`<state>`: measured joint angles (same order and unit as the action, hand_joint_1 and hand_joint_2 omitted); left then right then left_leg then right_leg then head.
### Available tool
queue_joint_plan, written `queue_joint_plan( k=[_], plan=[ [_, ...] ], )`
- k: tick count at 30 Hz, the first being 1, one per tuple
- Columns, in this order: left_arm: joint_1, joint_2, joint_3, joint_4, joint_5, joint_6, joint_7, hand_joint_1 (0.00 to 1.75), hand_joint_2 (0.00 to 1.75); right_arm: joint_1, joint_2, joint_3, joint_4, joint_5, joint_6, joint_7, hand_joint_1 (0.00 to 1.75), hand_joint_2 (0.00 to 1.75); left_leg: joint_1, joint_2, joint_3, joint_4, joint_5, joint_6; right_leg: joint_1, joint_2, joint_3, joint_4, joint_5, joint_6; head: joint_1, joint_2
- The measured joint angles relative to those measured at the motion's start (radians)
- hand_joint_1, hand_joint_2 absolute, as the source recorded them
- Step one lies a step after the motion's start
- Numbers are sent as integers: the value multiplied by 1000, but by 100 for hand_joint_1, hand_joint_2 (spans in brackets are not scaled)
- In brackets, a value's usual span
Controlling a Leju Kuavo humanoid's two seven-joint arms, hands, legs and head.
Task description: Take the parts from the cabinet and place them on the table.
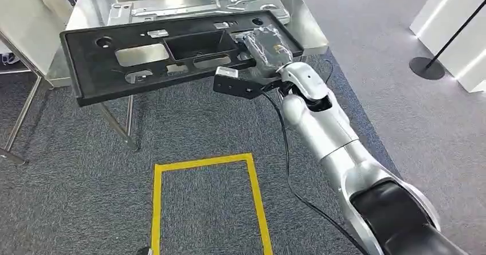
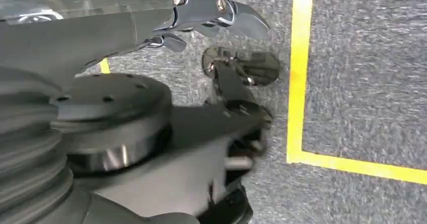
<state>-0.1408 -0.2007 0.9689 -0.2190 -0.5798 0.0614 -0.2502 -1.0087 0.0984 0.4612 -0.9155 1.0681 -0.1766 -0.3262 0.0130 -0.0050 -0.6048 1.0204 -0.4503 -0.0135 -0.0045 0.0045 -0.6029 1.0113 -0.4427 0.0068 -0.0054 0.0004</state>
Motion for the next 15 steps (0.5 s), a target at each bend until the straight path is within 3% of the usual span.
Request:
queue_joint_plan(
  k=[3,5,6,8,9,10,11,12,14,15],
  plan=[
    [0,0,0,0,-5,3,-5,0,175,1,0,0,0,2,1,0,175,175,-4,-3,-6,5,3,21,-3,-2,-1,-6,4,15,3,0],
    [0,0,0,0,-4,3,-8,0,175,-2,0,0,0,2,1,0,175,175,3,-2,-2,-7,11,35,-6,-3,-10,15,-18,24,5,0],
    [-2,0,0,0,-4,3,-9,0,175,-4,0,-1,0,2,1,0,175,175,3,-1,-2,-7,12,40,-6,-3,-35,68,-52,26,8,0],
    [-3,0,0,0,-3,3,-10,0,175,-2,0,-1,1,2,2,0,175,175,2,-1,-3,-7,12,41,-8,-3,-115,242,-128,33,8,0],
    [-2,0,0,0,-1,3,-10,0,175,1,0,-1,3,2,2,0,175,175,1,-1,-3,-6,11,42,-8,-3,-148,308,-146,34,8,0],
    [-2,0,0,0,2,3,-10,0,175,3,0,-1,5,3,3,0,175,175,0,-2,-3,-6,11,42,-9,-3,-158,323,-138,33,8,0],
    [-2,0,0,0,2,3,-10,0,175,4,0,-1,5,3,3,0,175,175,0,-3,-3,-4,10,43,-8,-3,-143,288,-109,30,8,0],
    [-2,0,0,0,2,3,-10,0,175,2,0,-1,5,3,3,0,175,175,-1,-4,-2,-3,10,43,-8,-3,-108,214,-66,25,8,0],
    [-2,-3,0,0,3,3,-10,0,175,-5,0,-1,5,3,2,0,175,175,-2,-5,-1,-2,8,39,-4,-3,-17,21,15,8,8,0],
    [-2,-4,0,0,4,3,-10,0,175,-8,0,0,5,3,2,0,175,175,-9,-5,-6,1,7,34,3,-4,-9,-1,5,6,6,0]
  ],
)
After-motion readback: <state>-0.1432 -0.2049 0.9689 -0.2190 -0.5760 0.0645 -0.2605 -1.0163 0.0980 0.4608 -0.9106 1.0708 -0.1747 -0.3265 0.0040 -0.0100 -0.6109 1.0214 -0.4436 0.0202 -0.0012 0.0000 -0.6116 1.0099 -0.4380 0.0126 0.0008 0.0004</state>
